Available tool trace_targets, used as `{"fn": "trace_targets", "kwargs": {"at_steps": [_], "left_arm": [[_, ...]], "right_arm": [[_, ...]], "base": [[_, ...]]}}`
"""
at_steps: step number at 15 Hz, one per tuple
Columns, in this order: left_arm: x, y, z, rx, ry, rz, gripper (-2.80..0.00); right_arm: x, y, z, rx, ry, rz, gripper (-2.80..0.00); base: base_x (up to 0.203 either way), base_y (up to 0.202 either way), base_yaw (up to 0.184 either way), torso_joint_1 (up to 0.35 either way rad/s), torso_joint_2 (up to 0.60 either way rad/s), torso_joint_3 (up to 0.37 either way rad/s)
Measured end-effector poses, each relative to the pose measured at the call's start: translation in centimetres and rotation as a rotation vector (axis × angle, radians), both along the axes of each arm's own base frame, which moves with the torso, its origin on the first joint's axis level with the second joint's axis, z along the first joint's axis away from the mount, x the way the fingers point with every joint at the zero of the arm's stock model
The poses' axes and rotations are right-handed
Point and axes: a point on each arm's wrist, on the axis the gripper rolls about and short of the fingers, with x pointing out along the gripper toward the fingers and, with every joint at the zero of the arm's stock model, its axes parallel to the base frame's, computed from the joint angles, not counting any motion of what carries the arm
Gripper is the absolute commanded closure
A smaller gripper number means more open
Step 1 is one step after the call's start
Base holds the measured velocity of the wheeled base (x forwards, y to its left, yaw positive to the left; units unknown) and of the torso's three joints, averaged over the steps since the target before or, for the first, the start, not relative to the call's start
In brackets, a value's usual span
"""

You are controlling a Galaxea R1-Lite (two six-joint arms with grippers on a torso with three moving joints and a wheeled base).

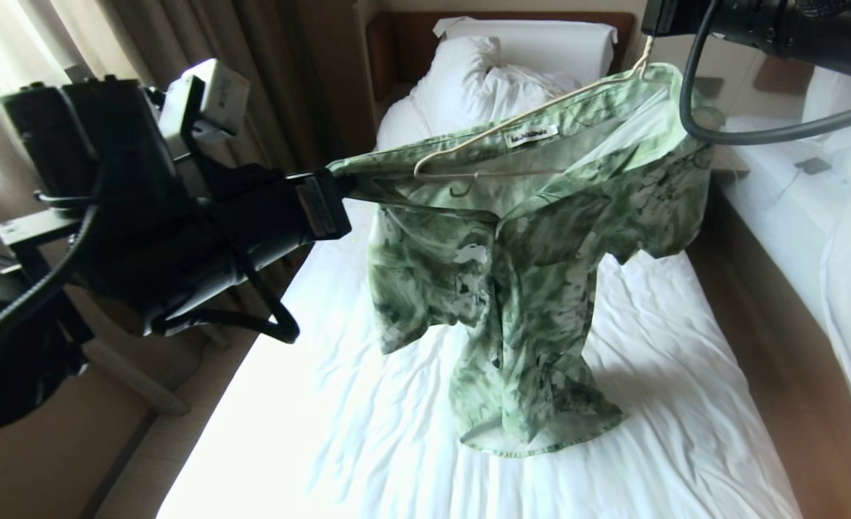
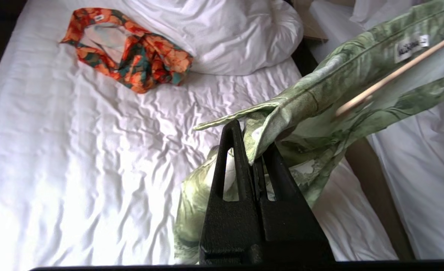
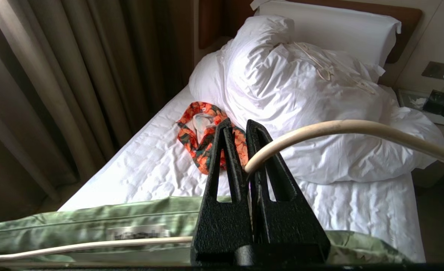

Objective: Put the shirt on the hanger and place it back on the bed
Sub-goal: Take the clothes hanger out of the clothes

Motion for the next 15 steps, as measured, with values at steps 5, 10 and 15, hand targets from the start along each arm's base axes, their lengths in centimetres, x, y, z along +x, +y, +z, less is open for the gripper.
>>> {"fn": "trace_targets", "kwargs": {"at_steps": [5,10,15], "left_arm": [[-0.1,2.1,-0.6,0.025,0.024,0.054,0.00],[0.0,2.1,-0.8,0.028,0.029,0.050,-2.80],[0.4,3.4,-1.7,0.038,0.053,0.026,-2.80]], "right_arm": [[0.9,0.9,-0.8,-0.017,0.019,0.007,0.00],[1.6,1.5,-1.4,-0.025,0.033,0.013,0.00],[2.2,1.9,-2.0,-0.021,0.034,0.014,0.00]], "base": [[0.000,0.000,0.000,0.000,0.00,0.000],[0.000,0.000,0.000,0.000,0.00,0.000],[0.000,0.000,0.000,0.000,0.00,0.000]]}}
